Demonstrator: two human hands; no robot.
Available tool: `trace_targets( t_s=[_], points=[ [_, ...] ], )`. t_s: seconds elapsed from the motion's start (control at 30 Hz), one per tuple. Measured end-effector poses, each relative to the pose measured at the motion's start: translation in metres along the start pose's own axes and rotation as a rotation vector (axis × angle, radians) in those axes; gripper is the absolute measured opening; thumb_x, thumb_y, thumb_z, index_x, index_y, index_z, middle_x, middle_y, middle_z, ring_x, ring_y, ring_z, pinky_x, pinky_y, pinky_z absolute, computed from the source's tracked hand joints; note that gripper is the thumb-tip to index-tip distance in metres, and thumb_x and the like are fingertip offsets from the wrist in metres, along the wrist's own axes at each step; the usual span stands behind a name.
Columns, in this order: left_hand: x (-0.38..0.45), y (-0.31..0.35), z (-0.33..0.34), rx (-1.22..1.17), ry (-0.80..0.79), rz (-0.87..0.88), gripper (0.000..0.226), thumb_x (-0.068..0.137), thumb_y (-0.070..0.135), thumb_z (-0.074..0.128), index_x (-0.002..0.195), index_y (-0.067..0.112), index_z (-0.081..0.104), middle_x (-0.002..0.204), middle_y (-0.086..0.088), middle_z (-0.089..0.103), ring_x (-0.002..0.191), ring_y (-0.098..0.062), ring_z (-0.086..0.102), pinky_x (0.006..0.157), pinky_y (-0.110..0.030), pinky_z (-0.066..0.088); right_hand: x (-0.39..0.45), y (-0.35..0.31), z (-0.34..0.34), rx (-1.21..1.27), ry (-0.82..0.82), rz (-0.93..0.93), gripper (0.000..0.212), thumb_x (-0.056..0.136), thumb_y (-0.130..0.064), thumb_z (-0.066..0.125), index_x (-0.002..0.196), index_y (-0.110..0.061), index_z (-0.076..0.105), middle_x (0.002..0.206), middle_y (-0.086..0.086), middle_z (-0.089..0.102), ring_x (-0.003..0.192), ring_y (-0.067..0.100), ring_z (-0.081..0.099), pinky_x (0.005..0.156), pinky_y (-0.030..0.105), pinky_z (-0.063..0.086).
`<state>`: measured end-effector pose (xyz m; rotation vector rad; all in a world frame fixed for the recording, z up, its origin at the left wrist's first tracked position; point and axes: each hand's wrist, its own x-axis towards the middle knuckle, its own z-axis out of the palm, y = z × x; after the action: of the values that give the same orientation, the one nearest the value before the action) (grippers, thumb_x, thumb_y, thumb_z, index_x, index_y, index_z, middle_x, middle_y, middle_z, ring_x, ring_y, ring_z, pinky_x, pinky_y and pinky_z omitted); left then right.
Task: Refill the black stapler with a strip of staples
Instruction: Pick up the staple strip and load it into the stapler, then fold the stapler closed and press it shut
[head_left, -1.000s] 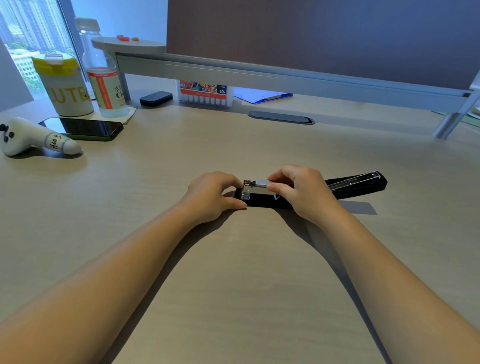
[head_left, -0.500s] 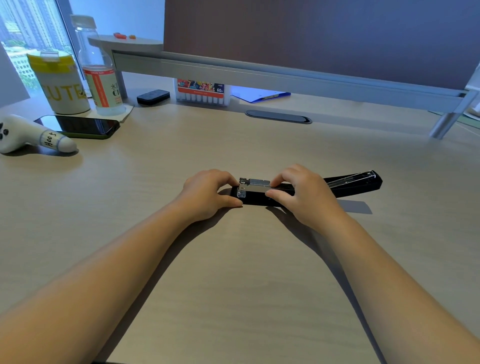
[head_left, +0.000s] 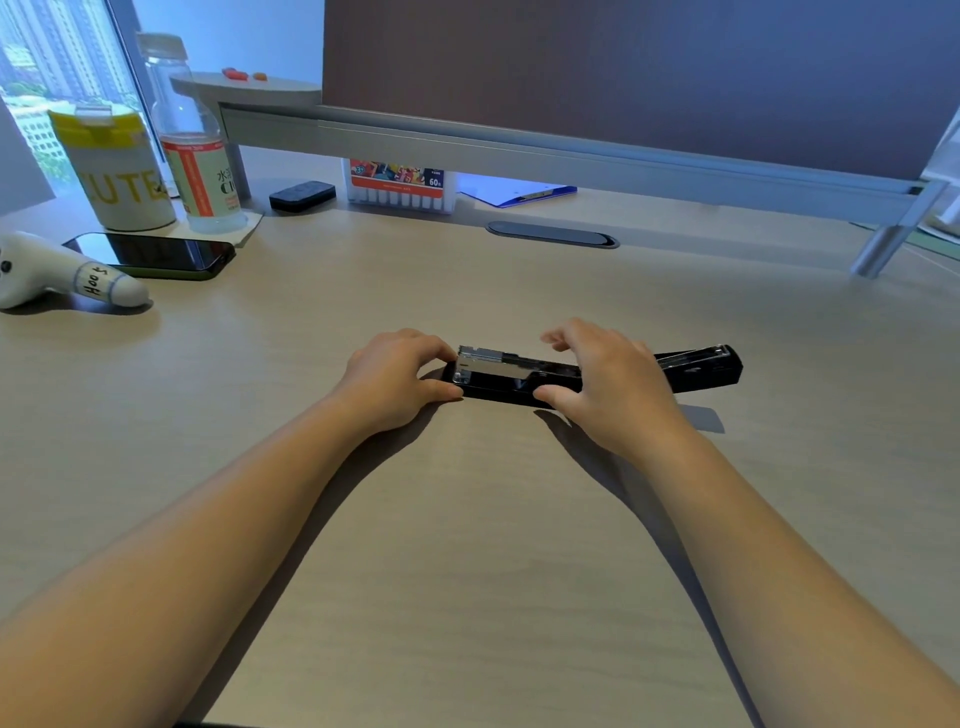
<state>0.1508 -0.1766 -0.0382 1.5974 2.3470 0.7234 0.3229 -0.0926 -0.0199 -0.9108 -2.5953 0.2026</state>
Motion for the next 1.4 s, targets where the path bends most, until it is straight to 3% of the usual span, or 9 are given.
trace_targets(
  t_s=[0.23,0.33,0.43,0.53,0.63,0.8,0.93,1.07,1.4],
  points=[
    [0.002,-0.011,-0.008,0.013,0.005,-0.069,0.038,0.079,0.027,0.059,0.116,0.018,0.054,0.124,-0.012,0.055,0.117,-0.03,0.044,0.101,-0.046,0.037,0.001,0.019,-0.009,-0.381,0.025,0.25,0.058,0.068,-0.063,0.055,0.106,-0.02,0.052,0.115,0.005,0.061,0.121,0.028,0.039,0.113,0.056,0.002],
    [0.002,-0.011,-0.008,0.002,0.005,-0.073,0.038,0.079,0.027,0.06,0.116,0.018,0.054,0.125,-0.011,0.055,0.118,-0.03,0.044,0.101,-0.047,0.037,0.0,0.025,-0.016,-0.351,0.015,0.356,0.061,0.065,-0.066,0.055,0.103,-0.019,0.055,0.116,0.006,0.057,0.119,0.03,0.037,0.11,0.057,0.013],
    [0.001,-0.011,-0.008,-0.01,0.012,-0.078,0.037,0.079,0.027,0.06,0.115,0.018,0.055,0.124,-0.011,0.056,0.117,-0.029,0.044,0.101,-0.046,0.037,-0.001,0.03,-0.021,-0.093,0.051,0.336,0.054,0.069,-0.046,0.067,0.109,-0.014,0.051,0.119,0.01,0.048,0.115,0.028,0.037,0.087,0.038,0.037],
    [0.001,-0.01,-0.008,-0.013,0.018,-0.083,0.037,0.079,0.026,0.06,0.115,0.018,0.055,0.123,-0.011,0.056,0.115,-0.029,0.046,0.1,-0.046,0.039,-0.001,0.037,-0.024,0.171,0.185,0.263,0.051,0.067,-0.022,0.075,0.111,-0.01,0.052,0.12,0.012,0.041,0.113,0.024,0.039,0.09,0.024,0.033],
    [0.001,-0.009,-0.007,-0.009,0.021,-0.078,0.037,0.079,0.027,0.06,0.115,0.017,0.055,0.123,-0.011,0.057,0.115,-0.029,0.046,0.1,-0.046,0.039,0.0,0.039,-0.025,0.351,0.301,0.222,0.053,0.064,-0.008,0.076,0.111,-0.009,0.051,0.109,0.006,0.039,0.094,0.015,0.041,0.074,-0.001,0.03],
    [0.001,-0.008,-0.007,-0.002,0.029,-0.066,0.037,0.08,0.027,0.059,0.115,0.017,0.055,0.122,-0.009,0.058,0.114,-0.028,0.047,0.097,-0.045,0.04,0.005,0.032,-0.023,0.727,0.401,0.256,0.068,0.064,0.002,0.073,0.121,-0.013,0.04,0.109,0.002,0.045,0.097,0.017,0.048,0.078,0.014,0.041],
    [0.001,0.0,-0.003,-0.007,0.014,-0.03,0.038,0.079,0.027,0.06,0.114,0.015,0.056,0.121,-0.009,0.058,0.113,-0.027,0.047,0.098,-0.047,0.039,0.015,0.021,-0.022,1.011,0.4,0.238,0.064,0.067,0.011,0.066,0.122,-0.008,0.04,0.091,-0.004,0.056,0.084,0.008,0.056,0.071,0.01,0.05],
    [0.001,0.004,0.001,-0.005,0.007,0.003,0.039,0.078,0.03,0.061,0.114,0.016,0.057,0.12,-0.008,0.059,0.113,-0.027,0.048,0.096,-0.045,0.04,0.023,0.002,-0.006,0.844,0.255,0.123,0.043,0.075,0.004,0.062,0.109,-0.019,0.051,0.1,0.003,0.058,0.087,0.017,0.056,0.083,0.027,0.048],
    [0.005,0.004,0.005,0.023,0.019,0.003,0.037,0.078,0.033,0.06,0.113,0.021,0.056,0.12,-0.005,0.059,0.114,-0.025,0.048,0.092,-0.04,0.036,0.021,-0.01,0.014,0.27,0.028,-0.093,0.045,0.084,-0.013,0.054,0.127,-0.018,0.044,0.124,0.011,0.057,0.111,0.027,0.049,0.098,0.043,0.04]
  ],
)
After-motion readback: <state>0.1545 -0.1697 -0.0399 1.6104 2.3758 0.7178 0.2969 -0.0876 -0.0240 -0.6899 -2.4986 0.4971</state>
